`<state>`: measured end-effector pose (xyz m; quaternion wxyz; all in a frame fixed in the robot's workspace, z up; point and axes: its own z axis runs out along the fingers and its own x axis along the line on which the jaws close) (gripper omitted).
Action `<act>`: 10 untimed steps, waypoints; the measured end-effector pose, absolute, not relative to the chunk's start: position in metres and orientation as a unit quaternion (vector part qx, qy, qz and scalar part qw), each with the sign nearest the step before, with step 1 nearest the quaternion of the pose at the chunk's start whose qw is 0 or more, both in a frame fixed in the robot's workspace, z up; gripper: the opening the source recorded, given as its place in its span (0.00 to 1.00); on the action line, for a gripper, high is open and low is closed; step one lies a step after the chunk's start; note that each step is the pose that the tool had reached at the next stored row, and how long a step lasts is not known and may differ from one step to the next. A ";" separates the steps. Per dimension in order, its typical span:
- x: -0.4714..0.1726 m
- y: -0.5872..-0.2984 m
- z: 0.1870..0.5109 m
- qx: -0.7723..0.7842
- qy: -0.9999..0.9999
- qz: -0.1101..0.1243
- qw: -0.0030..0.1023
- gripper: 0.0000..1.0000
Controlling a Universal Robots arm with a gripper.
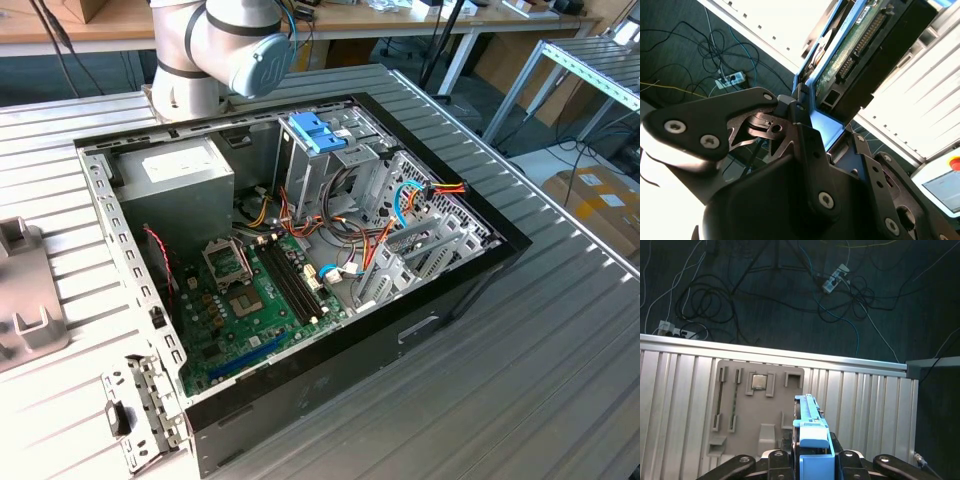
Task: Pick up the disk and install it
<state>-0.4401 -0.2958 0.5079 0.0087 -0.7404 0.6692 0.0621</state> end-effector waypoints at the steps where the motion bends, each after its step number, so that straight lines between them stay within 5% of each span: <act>1: -0.440 -0.296 0.508 -0.740 0.669 0.062 0.009 0.37; 10: -0.436 -0.296 0.508 -0.740 0.669 0.062 0.009 0.37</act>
